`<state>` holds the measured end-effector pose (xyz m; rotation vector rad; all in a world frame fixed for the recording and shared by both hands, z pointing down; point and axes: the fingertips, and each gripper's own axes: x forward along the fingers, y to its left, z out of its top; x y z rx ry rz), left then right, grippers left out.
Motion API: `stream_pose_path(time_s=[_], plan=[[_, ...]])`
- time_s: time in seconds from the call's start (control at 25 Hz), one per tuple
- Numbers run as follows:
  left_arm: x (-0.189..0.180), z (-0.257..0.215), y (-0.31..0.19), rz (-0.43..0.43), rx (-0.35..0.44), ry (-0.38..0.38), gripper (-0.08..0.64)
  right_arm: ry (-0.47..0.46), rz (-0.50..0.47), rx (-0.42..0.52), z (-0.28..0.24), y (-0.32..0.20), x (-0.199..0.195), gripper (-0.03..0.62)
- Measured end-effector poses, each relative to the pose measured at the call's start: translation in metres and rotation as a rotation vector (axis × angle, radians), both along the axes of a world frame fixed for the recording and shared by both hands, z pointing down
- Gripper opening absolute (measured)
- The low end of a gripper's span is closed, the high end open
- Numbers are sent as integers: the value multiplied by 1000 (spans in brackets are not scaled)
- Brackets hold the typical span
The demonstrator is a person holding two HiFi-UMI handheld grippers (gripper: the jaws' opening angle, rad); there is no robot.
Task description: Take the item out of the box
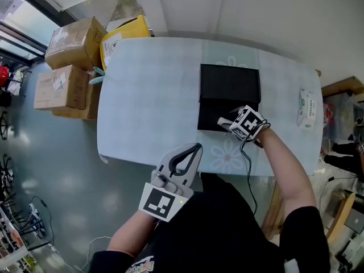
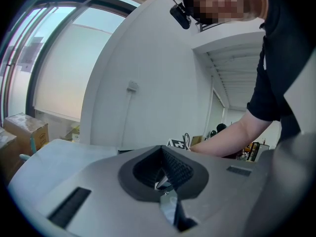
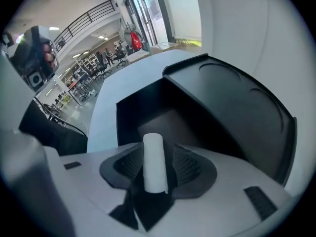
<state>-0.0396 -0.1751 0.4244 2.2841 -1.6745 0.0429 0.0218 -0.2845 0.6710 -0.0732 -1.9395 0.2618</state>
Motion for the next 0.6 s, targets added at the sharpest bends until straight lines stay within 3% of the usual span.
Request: stream_pose_path(time_s=[0.2, 0.6], plan=[[-2, 4, -1, -10, -9, 9, 2, 90, -111, 86, 16, -6, 2, 173], [-2, 8, -3, -6, -11, 19, 2, 82, -135, 169, 24, -10, 3, 147]])
